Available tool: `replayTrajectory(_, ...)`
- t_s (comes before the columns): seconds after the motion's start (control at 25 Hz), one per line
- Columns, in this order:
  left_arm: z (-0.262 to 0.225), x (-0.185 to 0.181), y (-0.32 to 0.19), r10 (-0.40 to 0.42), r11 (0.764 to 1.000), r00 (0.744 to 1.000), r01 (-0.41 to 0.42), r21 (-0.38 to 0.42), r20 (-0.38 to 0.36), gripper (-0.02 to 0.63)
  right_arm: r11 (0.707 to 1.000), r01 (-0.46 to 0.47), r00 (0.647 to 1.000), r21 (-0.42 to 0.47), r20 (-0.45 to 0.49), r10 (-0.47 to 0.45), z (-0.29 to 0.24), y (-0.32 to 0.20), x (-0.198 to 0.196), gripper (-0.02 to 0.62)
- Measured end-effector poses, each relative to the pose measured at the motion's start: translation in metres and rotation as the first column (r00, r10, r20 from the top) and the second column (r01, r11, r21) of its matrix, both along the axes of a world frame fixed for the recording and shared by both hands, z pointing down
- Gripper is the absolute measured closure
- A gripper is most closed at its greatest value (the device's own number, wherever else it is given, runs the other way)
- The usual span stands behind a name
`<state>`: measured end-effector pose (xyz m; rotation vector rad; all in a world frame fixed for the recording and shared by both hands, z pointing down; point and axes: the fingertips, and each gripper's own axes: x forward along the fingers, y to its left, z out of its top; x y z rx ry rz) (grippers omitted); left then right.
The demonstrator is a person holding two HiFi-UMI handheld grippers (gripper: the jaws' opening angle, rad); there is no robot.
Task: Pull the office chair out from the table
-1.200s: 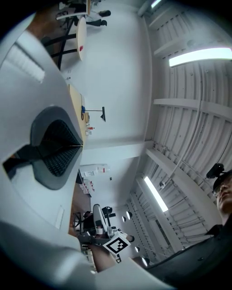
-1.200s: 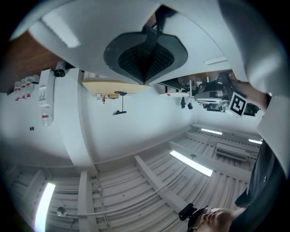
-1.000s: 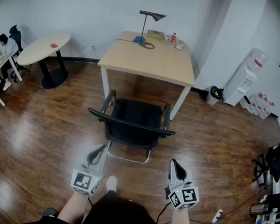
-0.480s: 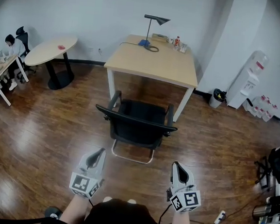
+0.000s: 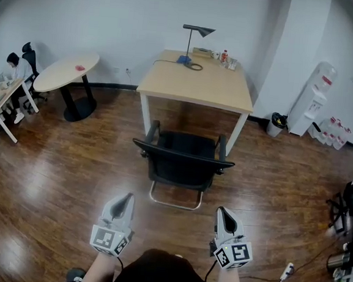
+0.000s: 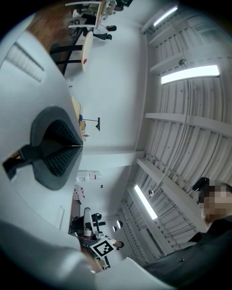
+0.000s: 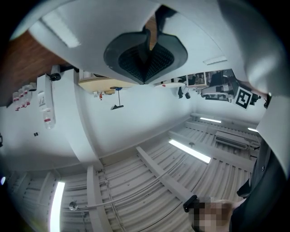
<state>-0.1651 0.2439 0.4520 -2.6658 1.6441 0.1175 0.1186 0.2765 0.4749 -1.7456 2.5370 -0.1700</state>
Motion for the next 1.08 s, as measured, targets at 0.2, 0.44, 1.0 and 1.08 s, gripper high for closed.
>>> replayTrajectory(0.2,0.003,-0.008,0.005,0.010,1.000,1.000,-0.010,-0.010,-0.007,0.600,1.000,0.003,1.000,0.006,0.002,-0.003,-0.002,0.002,-0.013,0.583)
replayTrajectory(0.44,0.009,-0.016,0.010,0.037,0.999,0.999,-0.037,-0.017,0.014,0.600,1.000,-0.010,1.000,-0.004,-0.005,0.010,-0.001,0.009,-0.018,0.583)
replayTrajectory(1.0,0.006,-0.030,0.012,0.024,1.000,1.000,-0.025,-0.019,-0.005,0.600,1.000,0.007,1.000,-0.003,-0.022,-0.007,-0.008,0.016,-0.025,0.584)
replayTrajectory(1.08,0.005,-0.031,0.012,0.025,0.999,1.000,-0.025,-0.019,-0.003,0.600,1.000,0.010,1.000,-0.004,-0.023,-0.010,-0.010,0.016,-0.026,0.584)
